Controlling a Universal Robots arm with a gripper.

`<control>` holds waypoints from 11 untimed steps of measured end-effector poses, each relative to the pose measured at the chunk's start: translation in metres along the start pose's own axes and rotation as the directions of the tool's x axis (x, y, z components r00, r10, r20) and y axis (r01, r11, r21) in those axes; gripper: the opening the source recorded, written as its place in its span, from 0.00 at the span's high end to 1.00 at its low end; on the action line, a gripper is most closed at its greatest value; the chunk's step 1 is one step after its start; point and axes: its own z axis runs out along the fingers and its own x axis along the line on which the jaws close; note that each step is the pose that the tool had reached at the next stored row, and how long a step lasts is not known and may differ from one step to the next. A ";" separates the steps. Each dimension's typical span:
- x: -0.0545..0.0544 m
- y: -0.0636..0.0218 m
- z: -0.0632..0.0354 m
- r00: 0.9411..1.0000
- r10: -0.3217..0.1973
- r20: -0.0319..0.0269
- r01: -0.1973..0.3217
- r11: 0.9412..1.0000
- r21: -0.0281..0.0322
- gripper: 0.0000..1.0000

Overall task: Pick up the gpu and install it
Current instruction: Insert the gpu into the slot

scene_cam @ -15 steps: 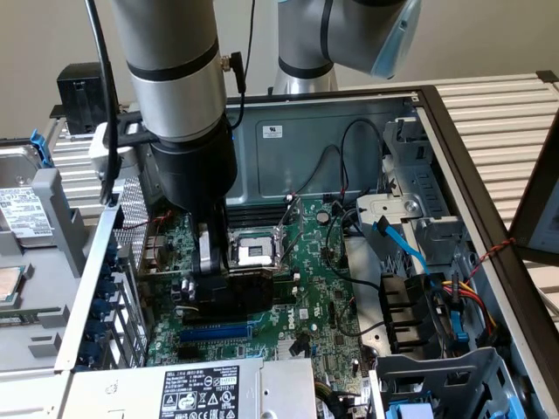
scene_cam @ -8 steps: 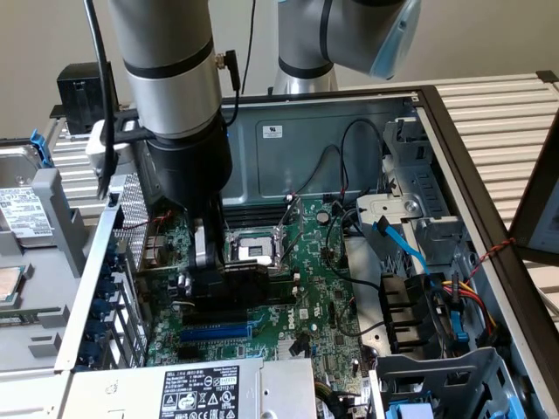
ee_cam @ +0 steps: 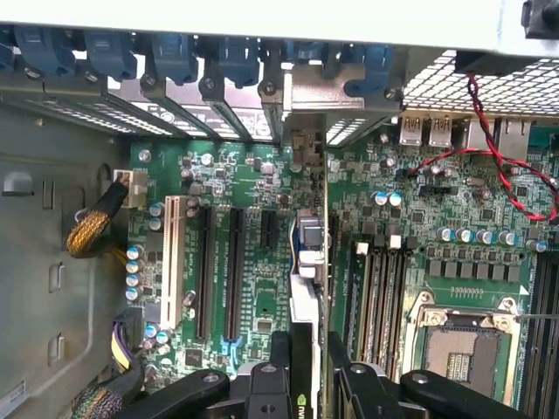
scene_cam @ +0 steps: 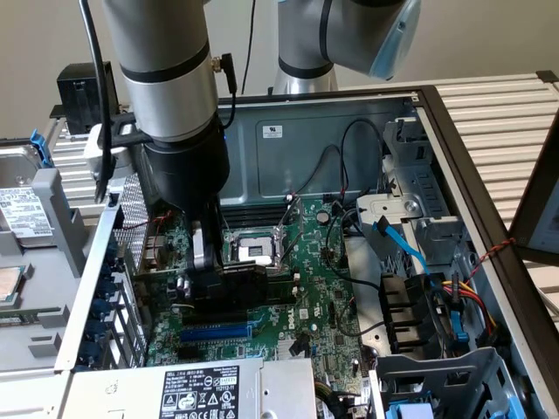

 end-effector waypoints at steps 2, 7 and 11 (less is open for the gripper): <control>0.000 -0.0014 0.0001 1.000 0.000 0.000 0.000 1.000 0.000 0.73; 0.004 -0.0013 0.0002 1.000 -0.002 0.000 0.002 1.000 0.000 0.73; 0.005 -0.0013 0.0002 1.000 -0.004 0.000 0.004 1.000 0.006 0.73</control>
